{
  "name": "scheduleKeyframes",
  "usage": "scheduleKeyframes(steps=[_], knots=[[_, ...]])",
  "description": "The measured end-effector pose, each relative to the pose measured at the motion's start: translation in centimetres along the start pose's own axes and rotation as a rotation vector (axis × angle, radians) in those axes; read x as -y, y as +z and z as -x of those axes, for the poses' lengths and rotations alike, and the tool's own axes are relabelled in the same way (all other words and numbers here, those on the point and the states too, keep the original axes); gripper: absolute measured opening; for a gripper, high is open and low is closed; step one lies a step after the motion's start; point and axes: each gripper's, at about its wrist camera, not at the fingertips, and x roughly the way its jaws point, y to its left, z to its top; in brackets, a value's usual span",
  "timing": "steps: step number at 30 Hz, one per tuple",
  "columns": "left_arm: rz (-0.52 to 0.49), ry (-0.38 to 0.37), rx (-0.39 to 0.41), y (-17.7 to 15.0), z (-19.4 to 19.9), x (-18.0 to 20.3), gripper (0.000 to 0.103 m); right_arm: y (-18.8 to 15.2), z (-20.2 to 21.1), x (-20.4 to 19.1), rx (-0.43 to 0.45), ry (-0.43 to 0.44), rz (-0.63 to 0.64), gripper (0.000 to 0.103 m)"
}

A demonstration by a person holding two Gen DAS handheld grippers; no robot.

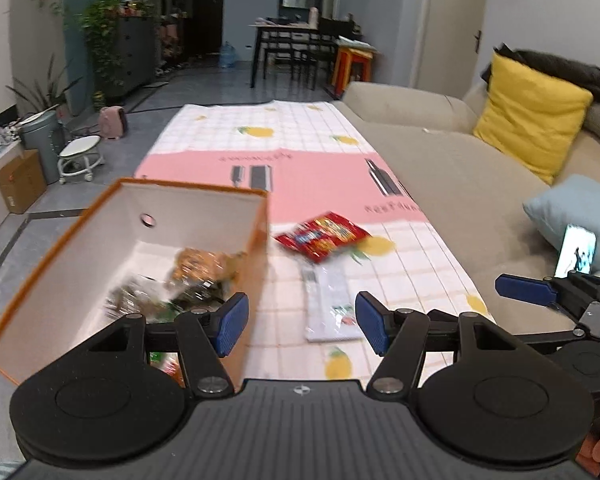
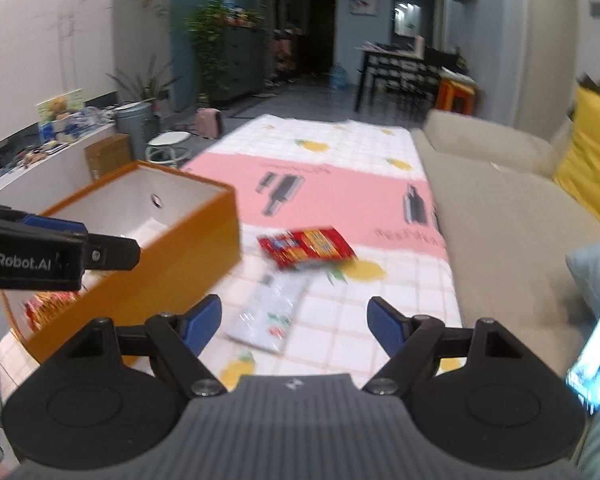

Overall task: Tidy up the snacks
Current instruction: 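Withdraw both tools from the box toward the remaining snacks on the table, then grasp the white clear pack with the left tool while the right tool grasps the red chip bag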

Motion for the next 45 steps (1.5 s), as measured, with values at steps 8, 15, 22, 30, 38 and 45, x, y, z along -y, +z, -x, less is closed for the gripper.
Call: scheduleKeyframes(steps=[8,15,22,30,38,45], knots=[[0.014,-0.006,-0.061,-2.3,-2.6,2.1,0.072,-2.9,-1.2,2.2,-0.044,-0.067,-0.047,0.077],[-0.002,0.006,-0.08,-2.4,-4.7,2.4,0.071,-3.5,-2.5,2.7,-0.051,-0.072,-0.05,0.075],[0.004,-0.019,-0.124,-1.0,-8.1,2.4,0.066,-2.7,-5.0,3.7,-0.097,-0.077,-0.023,0.071],[0.062,-0.029,-0.191,0.5,-13.1,3.1,0.067,-2.6,-8.6,4.5,-0.152,-0.061,0.055,0.057],[0.043,0.035,-0.252,0.6,-18.1,3.4,0.073,-2.0,-12.5,5.9,-0.177,-0.029,0.07,0.055],[0.089,0.057,-0.305,0.7,-20.8,2.7,0.074,-1.3,-15.4,6.2,-0.146,0.013,0.182,0.053]])
